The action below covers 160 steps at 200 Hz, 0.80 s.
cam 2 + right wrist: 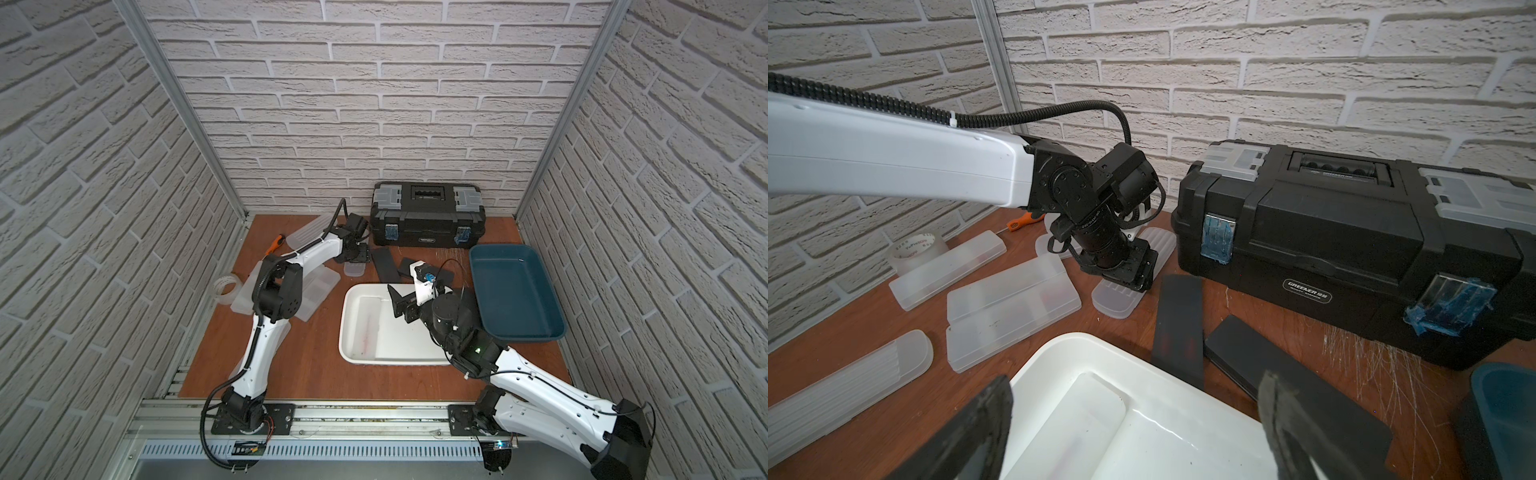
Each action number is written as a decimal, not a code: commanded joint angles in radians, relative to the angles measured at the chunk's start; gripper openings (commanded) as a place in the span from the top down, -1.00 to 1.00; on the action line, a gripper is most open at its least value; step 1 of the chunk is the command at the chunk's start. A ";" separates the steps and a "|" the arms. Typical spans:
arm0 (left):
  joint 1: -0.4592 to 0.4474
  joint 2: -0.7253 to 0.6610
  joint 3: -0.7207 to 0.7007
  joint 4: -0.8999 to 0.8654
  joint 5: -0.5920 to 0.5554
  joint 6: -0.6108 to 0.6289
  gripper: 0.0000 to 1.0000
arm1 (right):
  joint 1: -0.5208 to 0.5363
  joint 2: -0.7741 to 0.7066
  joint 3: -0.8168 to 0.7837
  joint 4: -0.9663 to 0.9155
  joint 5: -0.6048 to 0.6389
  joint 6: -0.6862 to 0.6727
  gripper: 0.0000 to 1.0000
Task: Place the pencil cases by color into the storage box
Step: Pick up the pencil case from the center of the board.
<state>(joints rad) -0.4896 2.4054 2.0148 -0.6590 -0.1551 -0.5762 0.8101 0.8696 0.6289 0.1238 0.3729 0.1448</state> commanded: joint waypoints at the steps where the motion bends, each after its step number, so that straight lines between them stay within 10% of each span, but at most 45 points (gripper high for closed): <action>1: -0.007 0.010 -0.016 -0.055 0.006 0.017 -0.47 | 0.003 -0.001 0.000 0.040 -0.001 0.002 -0.86; 160: -0.018 -0.199 -0.136 -0.073 -0.020 0.071 -0.45 | 0.003 0.010 0.001 0.022 0.005 0.013 -0.84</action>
<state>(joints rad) -0.5037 2.2688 1.8744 -0.7094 -0.1574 -0.5190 0.8101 0.8757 0.6289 0.1230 0.3729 0.1459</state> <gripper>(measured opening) 0.764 0.921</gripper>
